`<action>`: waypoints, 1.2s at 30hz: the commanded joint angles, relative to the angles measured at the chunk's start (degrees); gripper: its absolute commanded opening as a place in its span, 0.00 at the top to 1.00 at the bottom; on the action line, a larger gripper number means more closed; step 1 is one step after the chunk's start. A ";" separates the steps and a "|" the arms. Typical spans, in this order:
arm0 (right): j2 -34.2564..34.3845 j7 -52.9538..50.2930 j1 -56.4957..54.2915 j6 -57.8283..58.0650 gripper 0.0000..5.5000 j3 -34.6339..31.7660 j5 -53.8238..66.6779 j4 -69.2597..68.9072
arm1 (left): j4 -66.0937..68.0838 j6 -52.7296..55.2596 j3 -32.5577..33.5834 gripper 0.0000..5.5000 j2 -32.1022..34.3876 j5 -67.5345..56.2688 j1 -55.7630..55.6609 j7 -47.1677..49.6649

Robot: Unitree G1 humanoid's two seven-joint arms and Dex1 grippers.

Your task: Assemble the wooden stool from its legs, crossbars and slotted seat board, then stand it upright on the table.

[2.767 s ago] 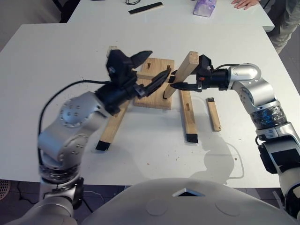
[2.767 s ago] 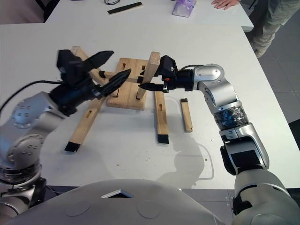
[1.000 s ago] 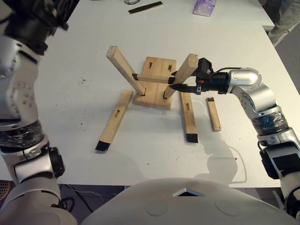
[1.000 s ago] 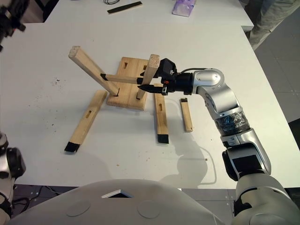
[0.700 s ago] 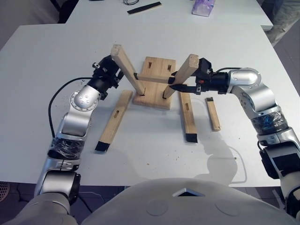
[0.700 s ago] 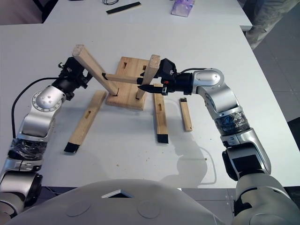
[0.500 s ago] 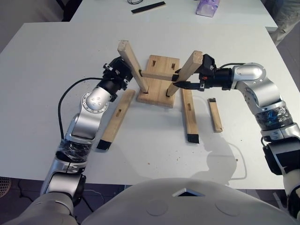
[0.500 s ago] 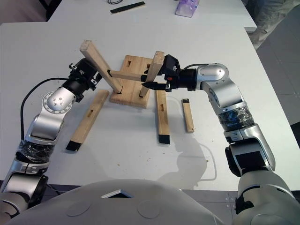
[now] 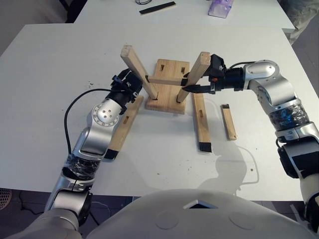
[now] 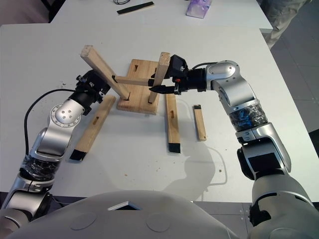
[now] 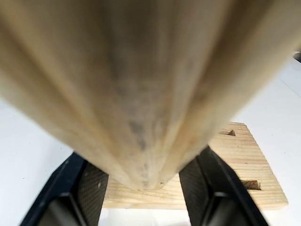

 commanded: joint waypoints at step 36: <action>-12.09 0.51 20.86 12.62 0.43 1.12 1.86 -24.18 | 8.80 -13.49 8.75 0.53 0.39 -11.02 5.66 -10.70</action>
